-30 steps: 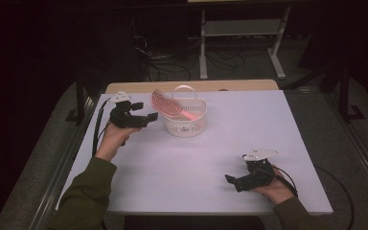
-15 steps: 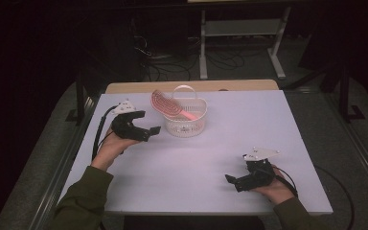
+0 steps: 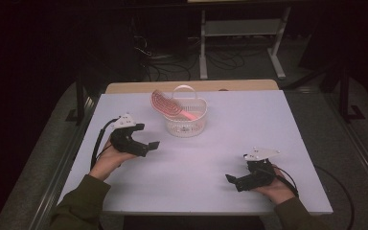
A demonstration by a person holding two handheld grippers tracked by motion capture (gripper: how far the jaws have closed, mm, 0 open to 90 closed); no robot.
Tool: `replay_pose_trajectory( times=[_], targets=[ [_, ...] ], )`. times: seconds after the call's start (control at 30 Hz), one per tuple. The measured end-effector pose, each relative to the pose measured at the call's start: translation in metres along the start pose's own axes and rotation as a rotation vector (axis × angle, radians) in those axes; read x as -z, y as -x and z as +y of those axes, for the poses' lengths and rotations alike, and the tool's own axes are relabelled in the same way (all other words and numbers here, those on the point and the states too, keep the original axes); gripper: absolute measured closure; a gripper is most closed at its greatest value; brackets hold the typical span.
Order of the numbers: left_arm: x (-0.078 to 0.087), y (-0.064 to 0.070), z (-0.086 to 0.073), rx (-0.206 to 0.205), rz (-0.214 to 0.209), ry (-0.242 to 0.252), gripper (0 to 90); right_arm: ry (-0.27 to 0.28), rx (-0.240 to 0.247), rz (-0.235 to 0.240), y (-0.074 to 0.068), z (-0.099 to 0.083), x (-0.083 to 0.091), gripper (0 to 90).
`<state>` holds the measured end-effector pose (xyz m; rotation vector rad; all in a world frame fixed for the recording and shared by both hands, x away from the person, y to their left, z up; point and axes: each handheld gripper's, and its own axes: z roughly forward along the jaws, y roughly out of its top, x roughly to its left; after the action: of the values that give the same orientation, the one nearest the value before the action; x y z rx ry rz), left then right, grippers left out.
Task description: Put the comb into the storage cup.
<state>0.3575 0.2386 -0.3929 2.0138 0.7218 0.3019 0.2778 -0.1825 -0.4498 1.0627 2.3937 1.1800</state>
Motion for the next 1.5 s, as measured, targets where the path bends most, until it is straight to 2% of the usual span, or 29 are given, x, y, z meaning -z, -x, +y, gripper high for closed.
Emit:
replay_pose_trajectory(
  times=[0.17,0.37,0.73,1.03,1.1,1.27,1.5],
  targets=[
    [0.006,0.007,-0.012,-0.013,0.009,-0.006,1.0,0.0,0.004,0.002,0.0,0.0,0.0,0.0],
    [0.012,0.013,-0.022,-0.024,-0.002,-0.01,1.0,-0.002,0.005,0.001,0.0,0.0,0.0,0.0],
    [0.018,0.018,-0.04,-0.034,0.003,-0.034,1.1,-0.002,0.005,0.001,-0.001,0.0,0.0,0.0],
    [0.02,0.022,-0.053,-0.021,-0.004,-0.042,1.1,-0.004,0.007,0.001,-0.001,0.0,0.0,0.0],
    [0.02,0.023,-0.057,-0.028,0.005,-0.049,1.1,-0.006,0.005,-0.002,-0.001,0.0,-0.001,0.0],
    [0.021,0.025,-0.063,-0.009,-0.008,-0.044,1.0,-0.005,0.009,-0.002,-0.001,0.0,0.0,0.0],
    [0.026,0.025,-0.071,-0.015,0.002,-0.042,1.1,-0.004,0.009,-0.004,0.0,0.0,0.001,0.0]
  ],
)
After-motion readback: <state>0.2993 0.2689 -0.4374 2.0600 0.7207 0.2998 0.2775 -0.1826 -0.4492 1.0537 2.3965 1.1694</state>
